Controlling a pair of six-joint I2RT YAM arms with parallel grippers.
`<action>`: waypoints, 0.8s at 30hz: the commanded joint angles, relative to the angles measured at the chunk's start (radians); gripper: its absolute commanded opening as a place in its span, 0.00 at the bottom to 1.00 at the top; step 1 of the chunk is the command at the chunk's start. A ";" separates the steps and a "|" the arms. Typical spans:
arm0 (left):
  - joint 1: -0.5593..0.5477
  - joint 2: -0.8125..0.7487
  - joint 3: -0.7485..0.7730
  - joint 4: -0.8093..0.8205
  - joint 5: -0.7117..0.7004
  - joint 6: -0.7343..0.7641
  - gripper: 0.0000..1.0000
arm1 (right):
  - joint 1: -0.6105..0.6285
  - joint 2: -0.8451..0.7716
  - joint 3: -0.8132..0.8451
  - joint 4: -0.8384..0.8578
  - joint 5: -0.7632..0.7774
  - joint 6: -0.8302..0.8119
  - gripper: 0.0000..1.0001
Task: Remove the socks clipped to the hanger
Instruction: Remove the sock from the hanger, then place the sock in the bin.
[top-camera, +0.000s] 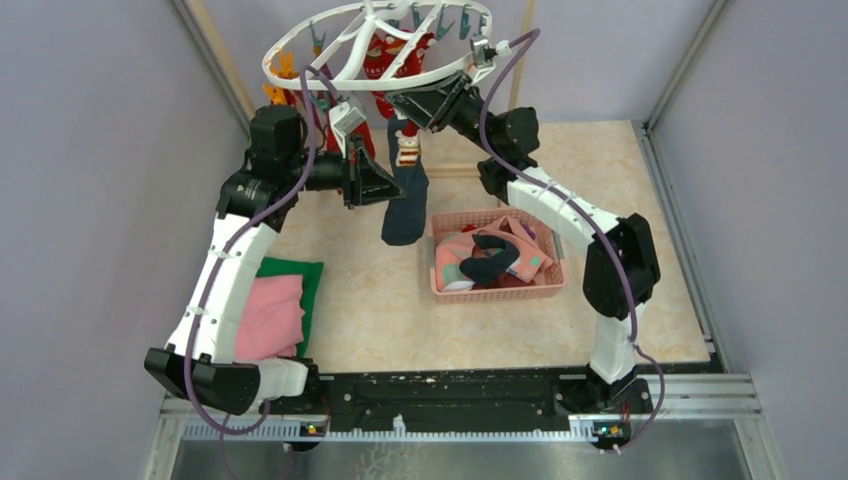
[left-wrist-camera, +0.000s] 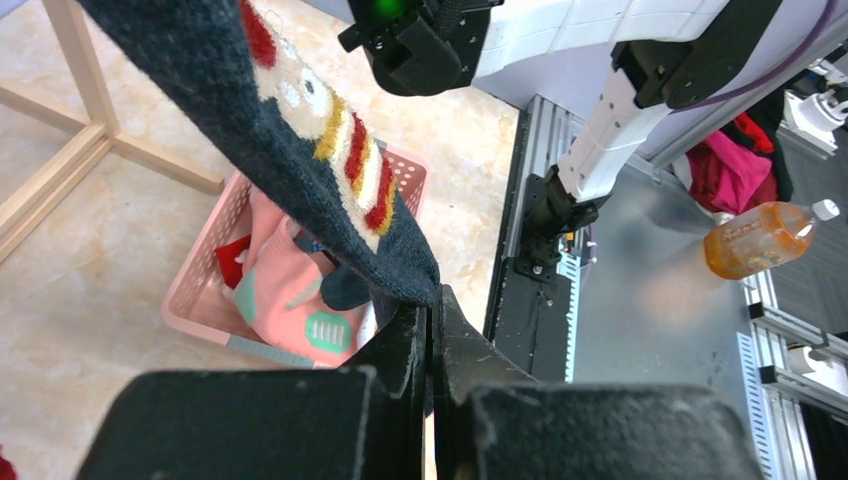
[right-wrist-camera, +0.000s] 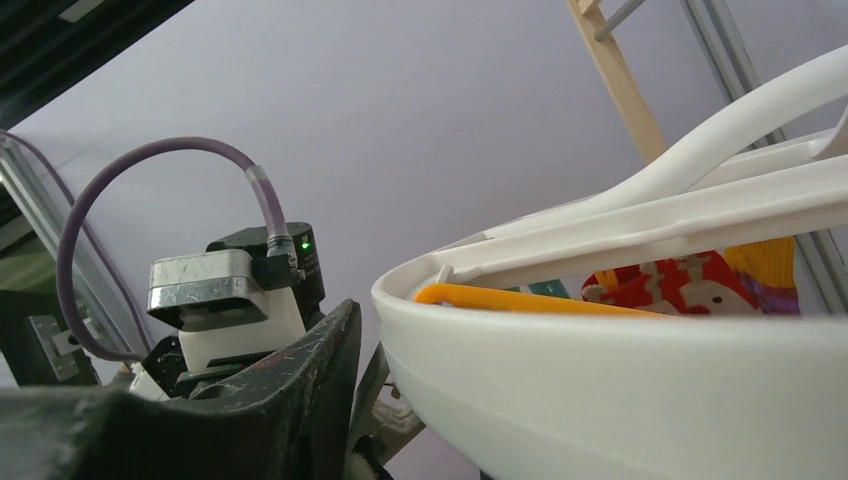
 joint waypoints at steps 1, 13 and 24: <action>-0.006 -0.020 -0.006 -0.016 -0.034 0.070 0.00 | -0.004 -0.006 0.042 0.034 -0.031 0.045 0.40; -0.044 0.000 -0.085 0.037 -0.168 0.124 0.00 | -0.031 -0.028 0.039 -0.008 -0.082 0.041 0.00; -0.263 0.083 -0.166 0.058 -0.270 0.243 0.00 | -0.079 -0.080 -0.007 -0.069 -0.124 0.012 0.00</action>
